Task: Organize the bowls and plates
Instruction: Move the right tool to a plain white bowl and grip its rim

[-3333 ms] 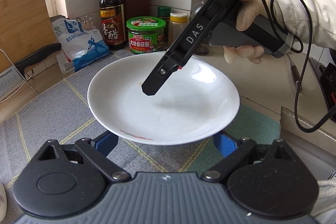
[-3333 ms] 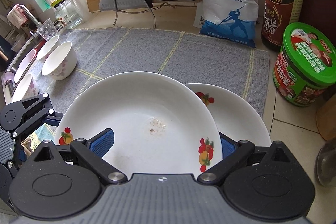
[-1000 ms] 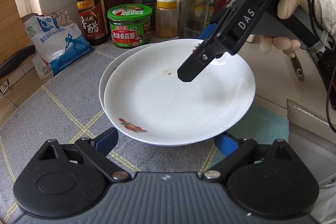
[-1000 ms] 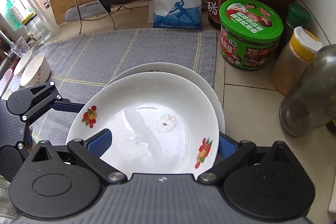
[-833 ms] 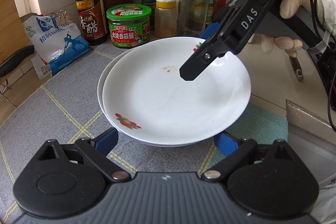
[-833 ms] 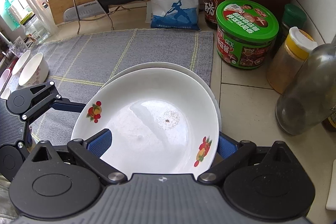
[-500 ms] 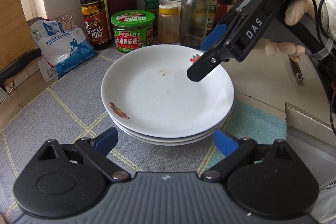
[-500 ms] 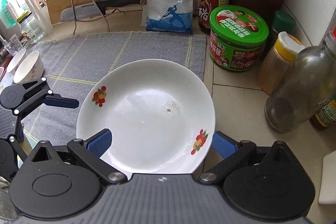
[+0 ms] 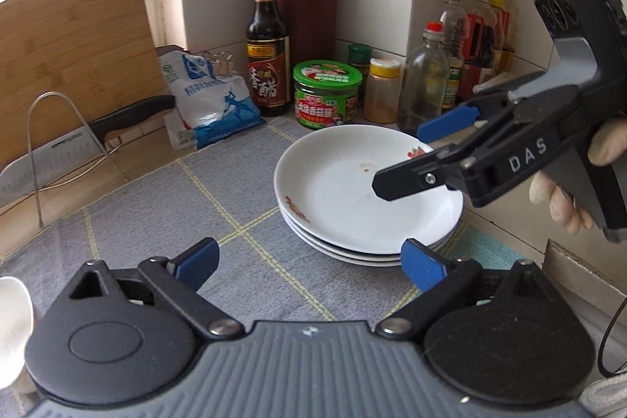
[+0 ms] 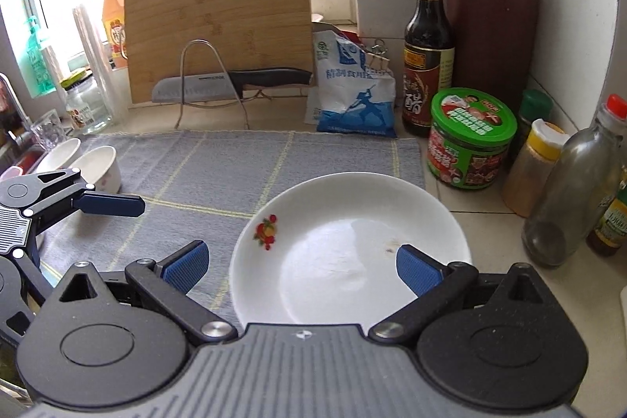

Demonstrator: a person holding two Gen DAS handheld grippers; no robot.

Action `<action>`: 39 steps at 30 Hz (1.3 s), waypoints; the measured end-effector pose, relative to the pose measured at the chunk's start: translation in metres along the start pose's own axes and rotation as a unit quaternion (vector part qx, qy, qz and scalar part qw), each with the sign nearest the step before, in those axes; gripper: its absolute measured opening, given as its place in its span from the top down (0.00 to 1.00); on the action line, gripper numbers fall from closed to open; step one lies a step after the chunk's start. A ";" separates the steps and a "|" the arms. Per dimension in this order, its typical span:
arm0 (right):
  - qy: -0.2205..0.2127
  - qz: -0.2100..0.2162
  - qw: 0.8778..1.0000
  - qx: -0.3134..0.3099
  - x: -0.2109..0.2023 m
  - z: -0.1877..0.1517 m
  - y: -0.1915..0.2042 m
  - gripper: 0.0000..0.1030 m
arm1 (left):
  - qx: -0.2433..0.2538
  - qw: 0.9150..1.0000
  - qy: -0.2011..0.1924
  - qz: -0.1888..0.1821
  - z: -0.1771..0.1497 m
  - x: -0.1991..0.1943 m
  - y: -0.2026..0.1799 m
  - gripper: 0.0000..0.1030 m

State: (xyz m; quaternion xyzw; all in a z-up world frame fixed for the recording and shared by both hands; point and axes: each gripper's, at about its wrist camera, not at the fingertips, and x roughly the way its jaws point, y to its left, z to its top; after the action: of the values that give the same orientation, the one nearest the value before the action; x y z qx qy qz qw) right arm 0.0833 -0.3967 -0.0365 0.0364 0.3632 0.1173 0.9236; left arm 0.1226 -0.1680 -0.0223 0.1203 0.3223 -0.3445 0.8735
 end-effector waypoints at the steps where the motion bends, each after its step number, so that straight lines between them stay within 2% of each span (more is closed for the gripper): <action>1: -0.003 0.011 1.000 0.001 0.001 -0.001 0.005 0.00 | -0.009 1.000 0.000 0.008 -0.002 -0.004 0.002 0.04; 5: 0.014 0.048 0.999 -0.014 0.013 -0.001 0.025 0.00 | -0.030 0.998 0.005 0.049 -0.011 -0.022 0.009 0.04; 7: 0.025 0.050 0.998 -0.035 0.019 0.000 0.040 0.00 | -0.034 0.997 0.006 0.072 -0.018 -0.032 0.013 0.04; 14: 0.007 0.014 0.992 -0.124 0.024 0.007 0.099 0.00 | -0.063 0.990 0.005 0.127 -0.052 -0.074 0.040 0.04; 19: 0.017 -0.018 0.984 -0.179 0.033 0.000 0.147 0.00 | -0.083 0.985 0.004 0.148 -0.080 -0.103 0.065 0.04; 31: 0.037 0.041 0.980 -0.193 0.059 0.005 0.269 0.00 | -0.095 0.974 0.007 0.208 -0.143 -0.182 0.139 0.04; 39: 0.040 0.089 0.973 -0.209 0.079 0.013 0.324 0.00 | -0.105 0.972 0.028 0.211 -0.183 -0.194 0.169 0.04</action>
State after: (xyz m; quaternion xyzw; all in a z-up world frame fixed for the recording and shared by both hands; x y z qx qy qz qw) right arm 0.0860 -0.0627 -0.0298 -0.1296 0.3627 0.2736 0.8814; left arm 0.0424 0.1369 -0.0389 0.1032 0.3485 -0.1136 0.9246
